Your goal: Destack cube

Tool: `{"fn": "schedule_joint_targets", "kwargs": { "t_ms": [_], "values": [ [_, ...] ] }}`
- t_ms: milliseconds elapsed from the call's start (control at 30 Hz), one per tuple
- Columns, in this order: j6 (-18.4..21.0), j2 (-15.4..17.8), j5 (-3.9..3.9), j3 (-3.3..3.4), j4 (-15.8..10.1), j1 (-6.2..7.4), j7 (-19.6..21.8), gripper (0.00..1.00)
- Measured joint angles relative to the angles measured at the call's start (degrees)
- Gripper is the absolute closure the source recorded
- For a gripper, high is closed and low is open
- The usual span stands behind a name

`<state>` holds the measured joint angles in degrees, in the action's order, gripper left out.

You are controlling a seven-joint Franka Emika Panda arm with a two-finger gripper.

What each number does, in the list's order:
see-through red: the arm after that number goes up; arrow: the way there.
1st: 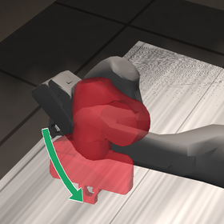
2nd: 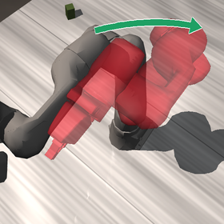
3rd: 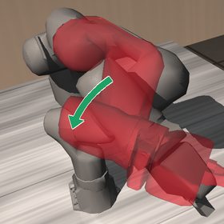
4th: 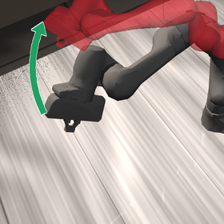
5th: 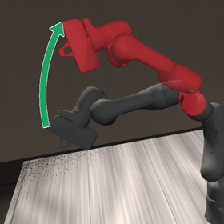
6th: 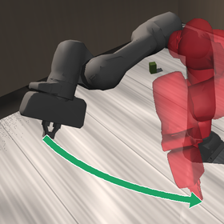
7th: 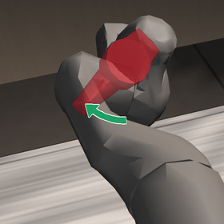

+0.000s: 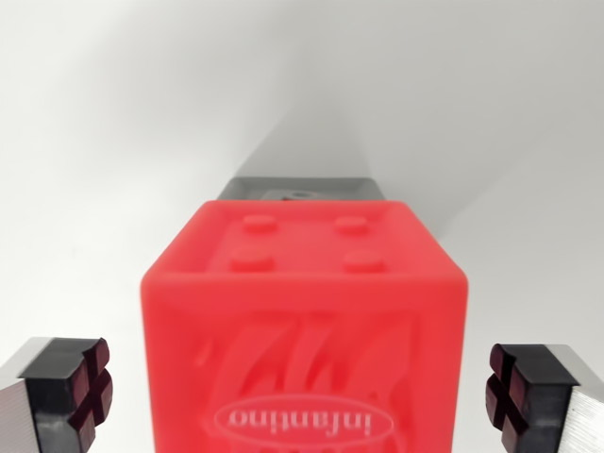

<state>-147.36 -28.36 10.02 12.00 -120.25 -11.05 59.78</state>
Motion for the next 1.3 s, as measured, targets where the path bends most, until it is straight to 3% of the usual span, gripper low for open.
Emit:
{"fn": "schedule_joint_targets", "kwargs": {
  "t_ms": [400,433,1300],
  "values": [
    [-1.61,-1.87,0.72,-0.43,0.24,-0.27,-0.5,0.0],
    [-1.64,-1.89,0.73,-0.45,0.25,-0.28,-0.51,1.0],
    [-1.68,-1.89,0.77,-0.48,0.28,-0.34,-0.55,1.0]
  ]
}}
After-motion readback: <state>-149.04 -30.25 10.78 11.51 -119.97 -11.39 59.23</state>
